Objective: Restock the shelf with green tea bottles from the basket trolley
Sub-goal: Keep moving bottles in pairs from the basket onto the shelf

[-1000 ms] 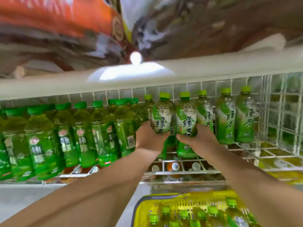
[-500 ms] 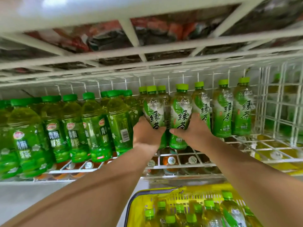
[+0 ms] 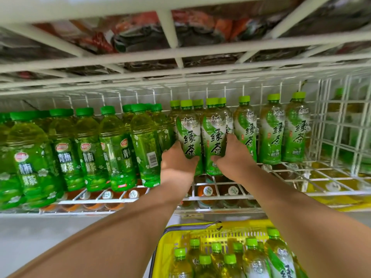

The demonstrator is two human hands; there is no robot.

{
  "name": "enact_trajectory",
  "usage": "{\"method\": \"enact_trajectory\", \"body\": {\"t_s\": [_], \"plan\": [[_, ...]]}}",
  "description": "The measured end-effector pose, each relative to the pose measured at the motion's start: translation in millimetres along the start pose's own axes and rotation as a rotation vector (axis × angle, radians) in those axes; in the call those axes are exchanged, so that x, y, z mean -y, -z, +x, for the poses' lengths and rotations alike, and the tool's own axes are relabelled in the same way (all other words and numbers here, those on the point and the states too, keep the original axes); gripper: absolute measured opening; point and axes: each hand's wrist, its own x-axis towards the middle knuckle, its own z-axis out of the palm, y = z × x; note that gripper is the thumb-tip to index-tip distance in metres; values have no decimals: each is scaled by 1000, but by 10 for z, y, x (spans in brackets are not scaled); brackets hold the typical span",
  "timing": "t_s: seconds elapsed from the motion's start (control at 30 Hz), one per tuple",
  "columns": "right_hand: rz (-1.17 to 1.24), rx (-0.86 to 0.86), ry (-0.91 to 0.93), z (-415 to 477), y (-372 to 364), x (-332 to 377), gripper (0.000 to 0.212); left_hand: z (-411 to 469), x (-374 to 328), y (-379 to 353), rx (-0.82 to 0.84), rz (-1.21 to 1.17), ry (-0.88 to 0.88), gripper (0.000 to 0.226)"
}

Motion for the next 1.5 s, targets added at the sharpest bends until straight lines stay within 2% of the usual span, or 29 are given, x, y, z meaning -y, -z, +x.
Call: {"method": "enact_trajectory", "body": {"t_s": [0.1, 0.23, 0.53, 0.83, 1.0, 1.07, 1.2, 1.37, 1.5], "plan": [[13, -19, -14, -27, -50, -32, 54, -8, -9, -18, 14, 72, 36, 37], [-4, -16, -42, -26, -68, -26, 64, 15, -25, -8, 46, 134, 44, 41], [-27, 26, -79, -29, -57, -4, 70, 43, 7, -17, 74, 156, 39, 44], [-11, 30, -94, -13, -61, -59, 66, -50, 41, -21, 82, 159, 31, 44], [-4, 31, -142, -52, -130, -107, 48, -44, -8, 68, 127, 151, 96, 48], [-39, 34, -156, -75, -147, -117, 47, -55, -3, 88, 127, 158, 101, 52], [-85, 86, -122, -120, -80, -124, 47, -87, 14, 130, 155, 205, 55, 47], [-399, 131, 72, -270, 64, -113, 41, -141, 11, 283, 262, 264, -32, 31], [-699, 146, 219, -406, 186, -42, 56, -253, 22, 407, 294, 401, -163, 46]]}}
